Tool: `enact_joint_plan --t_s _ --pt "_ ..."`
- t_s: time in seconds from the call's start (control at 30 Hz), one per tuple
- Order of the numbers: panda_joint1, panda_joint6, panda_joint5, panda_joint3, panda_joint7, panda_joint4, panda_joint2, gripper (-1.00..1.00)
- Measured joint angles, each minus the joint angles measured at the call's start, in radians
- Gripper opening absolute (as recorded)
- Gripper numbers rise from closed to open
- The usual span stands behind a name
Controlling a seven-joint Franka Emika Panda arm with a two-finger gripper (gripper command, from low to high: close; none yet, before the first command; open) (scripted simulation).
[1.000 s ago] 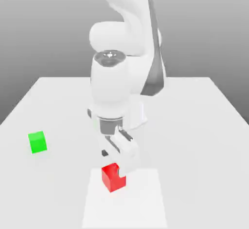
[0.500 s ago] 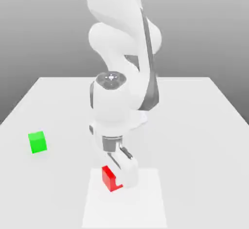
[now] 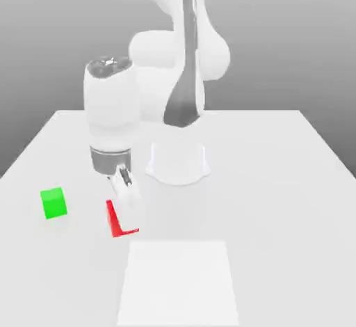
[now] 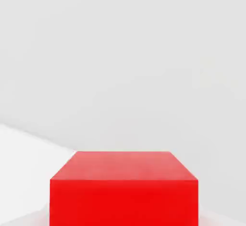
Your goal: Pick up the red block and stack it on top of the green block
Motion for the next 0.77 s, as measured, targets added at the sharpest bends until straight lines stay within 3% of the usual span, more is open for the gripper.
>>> enact_joint_plan --t_s 0.33,0.47,0.57,0.6,0.77 --pt "-0.311 -0.071 -0.08 -0.258 -0.024 -0.021 -0.099 -1.0" --pt "-0.315 0.033 -0.046 -0.288 -0.054 -0.018 0.009 -1.0" --pt "-0.305 0.134 0.044 -0.272 -0.117 -0.014 0.116 -1.0" --pt "-0.307 0.157 0.072 -0.262 -0.137 -0.013 0.141 1.0" --pt "-0.31 0.157 0.072 -0.262 -0.137 -0.013 0.141 1.0"
